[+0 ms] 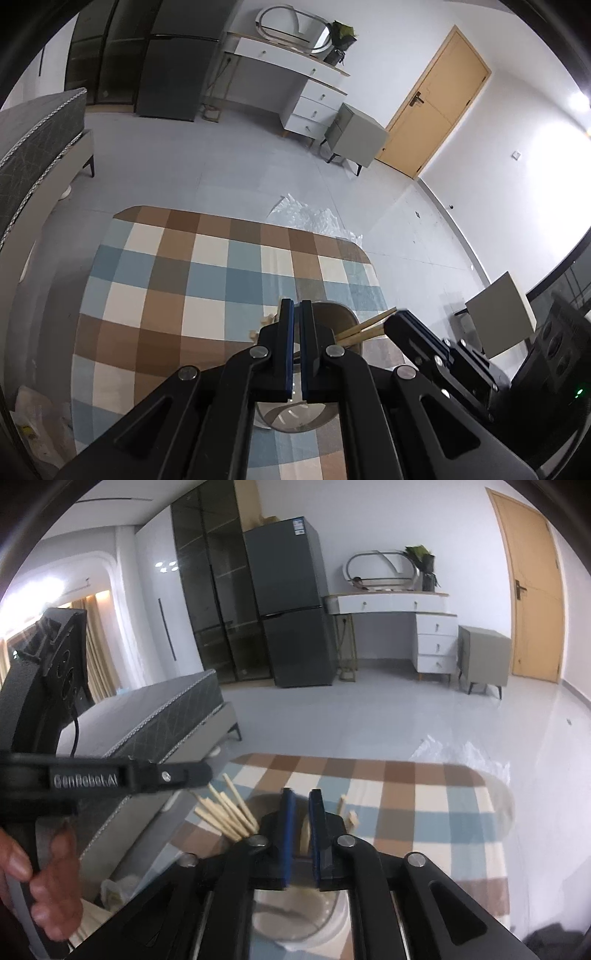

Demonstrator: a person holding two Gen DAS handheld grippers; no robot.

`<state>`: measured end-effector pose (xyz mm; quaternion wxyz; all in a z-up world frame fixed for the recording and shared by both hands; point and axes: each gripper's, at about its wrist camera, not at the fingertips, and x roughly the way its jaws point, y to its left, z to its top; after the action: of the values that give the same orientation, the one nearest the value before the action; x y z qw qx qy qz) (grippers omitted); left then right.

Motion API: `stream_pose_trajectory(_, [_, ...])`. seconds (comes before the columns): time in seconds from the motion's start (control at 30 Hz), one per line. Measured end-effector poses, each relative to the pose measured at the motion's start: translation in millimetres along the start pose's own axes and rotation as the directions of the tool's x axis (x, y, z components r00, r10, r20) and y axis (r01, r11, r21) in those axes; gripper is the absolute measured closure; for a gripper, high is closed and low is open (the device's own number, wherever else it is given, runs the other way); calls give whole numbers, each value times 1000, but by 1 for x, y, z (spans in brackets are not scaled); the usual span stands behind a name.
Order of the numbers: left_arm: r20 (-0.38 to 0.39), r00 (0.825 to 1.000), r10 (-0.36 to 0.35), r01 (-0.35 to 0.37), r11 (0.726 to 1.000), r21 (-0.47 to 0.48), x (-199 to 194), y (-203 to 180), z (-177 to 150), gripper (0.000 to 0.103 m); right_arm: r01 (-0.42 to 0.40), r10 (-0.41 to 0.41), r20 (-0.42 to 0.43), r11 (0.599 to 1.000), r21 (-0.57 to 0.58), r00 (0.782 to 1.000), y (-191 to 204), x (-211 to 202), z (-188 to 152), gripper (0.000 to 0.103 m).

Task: Organize utensils
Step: 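Pull both open grippers back from the utensil holder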

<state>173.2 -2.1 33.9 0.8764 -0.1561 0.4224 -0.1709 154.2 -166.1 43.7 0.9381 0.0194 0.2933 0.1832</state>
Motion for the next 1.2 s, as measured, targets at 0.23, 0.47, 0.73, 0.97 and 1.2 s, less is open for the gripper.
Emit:
stream_pose_trajectory(0.23, [60,996,64,-67,997,38,-33,-11,-9,67,20,-23,38,997,81,999,-6,-43,-4,66])
stream_pose_trajectory(0.47, [174,971,162,-174,983,56,-73,-24,-27,34,30,-39,109,996,82,993,7,-91,-7,44])
stream_pose_trajectory(0.73, [272,934,231,-261,962,77,-103,-29,-51,23,19,-34,163,995,95,986,20,-126,-18,27])
stream_pose_trajectory(0.97, [340,905,257,-298,952,74,-120,-31,-71,12,36,-55,220,995,90,974,31,-150,-33,13])
stream_pose_trajectory(1.2, [402,869,288,-337,940,55,-130,-33,-92,7,53,-73,259,995,83,963,37,-164,-46,8])
